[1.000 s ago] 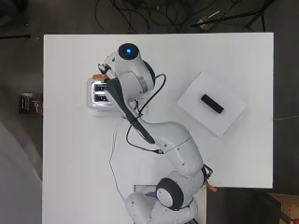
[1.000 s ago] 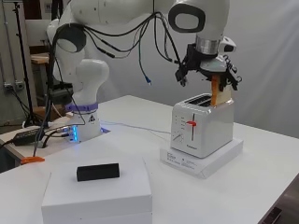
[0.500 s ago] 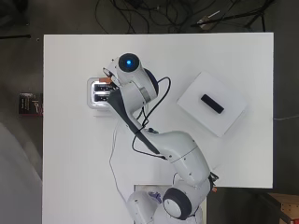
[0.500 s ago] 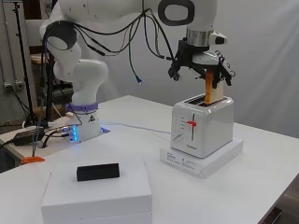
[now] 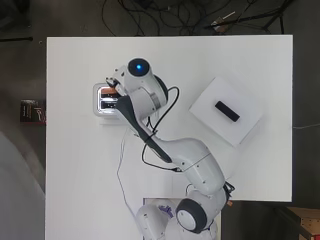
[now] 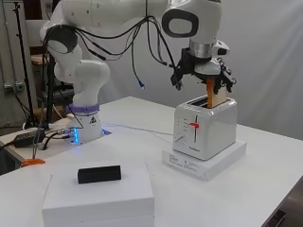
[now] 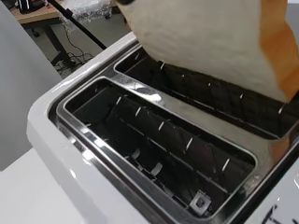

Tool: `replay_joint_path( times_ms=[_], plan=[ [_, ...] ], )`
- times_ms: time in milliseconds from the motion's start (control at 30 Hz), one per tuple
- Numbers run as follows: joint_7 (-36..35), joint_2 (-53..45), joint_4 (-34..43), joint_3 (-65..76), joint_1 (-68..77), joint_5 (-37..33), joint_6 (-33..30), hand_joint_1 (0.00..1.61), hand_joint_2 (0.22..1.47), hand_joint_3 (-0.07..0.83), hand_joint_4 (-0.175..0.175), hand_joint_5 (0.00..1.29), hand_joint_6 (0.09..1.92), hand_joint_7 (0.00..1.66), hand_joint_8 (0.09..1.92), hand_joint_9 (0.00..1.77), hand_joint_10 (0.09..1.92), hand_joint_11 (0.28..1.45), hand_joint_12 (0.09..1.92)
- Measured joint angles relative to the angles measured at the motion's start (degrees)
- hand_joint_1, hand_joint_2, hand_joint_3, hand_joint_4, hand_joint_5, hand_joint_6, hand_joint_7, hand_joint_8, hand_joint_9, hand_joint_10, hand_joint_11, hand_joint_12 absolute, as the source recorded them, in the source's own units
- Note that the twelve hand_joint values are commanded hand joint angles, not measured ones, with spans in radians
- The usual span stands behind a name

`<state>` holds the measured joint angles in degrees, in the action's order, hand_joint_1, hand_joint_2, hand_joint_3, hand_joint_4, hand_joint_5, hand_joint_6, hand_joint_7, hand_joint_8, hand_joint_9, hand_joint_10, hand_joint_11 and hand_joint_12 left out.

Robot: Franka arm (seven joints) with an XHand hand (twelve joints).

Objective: Teleoperate dual arm-hand system to toast a bread

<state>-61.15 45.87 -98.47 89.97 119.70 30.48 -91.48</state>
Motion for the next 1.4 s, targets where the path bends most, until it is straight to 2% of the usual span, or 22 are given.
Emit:
replay_joint_path(
  times_ms=[133, 267, 400, 567, 767, 933, 967, 1033, 1067, 1100, 1133, 1200, 1300, 1400],
  plan=[
    [-0.2, 0.2, -1.0, -0.5, -1.1, 0.2, -0.3, 1.22, 1.19, 0.001, -0.175, 0.65, 1.37, 1.07, 0.92, 1.41, 0.09, 0.67, 0.57],
    [0.2, -0.2, -0.1, -2.8, -1.7, 1.5, 0.9, 1.22, 1.20, 0.001, -0.175, 0.62, 1.40, 1.03, 0.99, 1.37, 0.09, 0.69, 0.45],
    [0.7, -0.3, 0.2, -2.7, -1.6, 2.0, 1.4, 1.22, 1.20, 0.000, -0.175, 0.62, 1.39, 1.03, 0.99, 1.39, 0.09, 0.71, 0.43],
    [1.1, 0.1, -0.6, -1.3, -1.3, 1.7, 0.4, 1.22, 1.19, -0.001, -0.175, 0.64, 1.37, 1.06, 0.95, 1.41, 0.09, 0.72, 0.45],
    [0.0, 0.4, -0.6, -1.2, -0.5, 1.2, -0.2, 1.23, 1.18, 0.002, -0.175, 0.66, 1.32, 1.08, 0.93, 1.46, 0.09, 0.67, 0.69],
    [0.3, 0.4, -0.4, -1.9, -0.7, 0.3, -0.2, 1.23, 1.18, 0.001, -0.175, 0.67, 1.32, 1.08, 0.93, 1.43, 0.09, 0.65, 0.70],
    [0.3, 0.5, -0.2, -1.9, -0.8, 0.2, -0.2, 1.22, 1.20, 0.004, -0.175, 0.62, 1.38, 1.03, 1.00, 1.40, 0.09, 0.64, 0.67],
    [0.2, 0.6, -0.8, -1.5, -0.7, -0.4, -0.1, 0.46, 1.07, -0.008, -0.172, 0.22, 0.58, 0.67, 0.44, 1.00, 0.09, 0.58, 0.30],
    [0.2, 0.7, -1.0, -1.0, -0.5, -0.6, 0.1, 0.25, 1.01, -0.008, -0.174, 0.11, 0.30, 0.53, 0.24, 0.80, 0.09, 0.57, 0.17],
    [0.6, 0.7, -1.0, -0.4, -0.2, -0.8, 0.6, 0.13, 0.97, -0.007, -0.175, 0.05, 0.15, 0.44, 0.12, 0.68, 0.09, 0.56, 0.09],
    [1.2, 0.7, -0.6, 0.2, 0.0, -1.2, 1.1, 0.07, 0.95, -0.007, -0.172, 0.03, 0.09, 0.38, 0.09, 0.59, 0.09, 0.54, 0.09],
    [2.4, 0.8, 0.3, 1.2, 0.1, -1.7, 1.9, 0.01, 0.93, -0.008, -0.158, 0.04, 0.09, 0.27, 0.09, 0.45, 0.09, 0.47, 0.09],
    [4.7, 1.1, -0.5, 1.4, -2.5, -1.7, -0.2, 0.02, 0.93, -0.001, -0.136, 0.11, 0.09, 0.23, 0.09, 0.37, 0.09, 0.41, 0.09],
    [12.8, 1.1, -2.7, 1.5, -5.7, 0.0, -2.2, 0.03, 0.95, 0.006, -0.093, 0.14, 0.09, 0.20, 0.09, 0.30, 0.09, 0.38, 0.09]
  ],
)
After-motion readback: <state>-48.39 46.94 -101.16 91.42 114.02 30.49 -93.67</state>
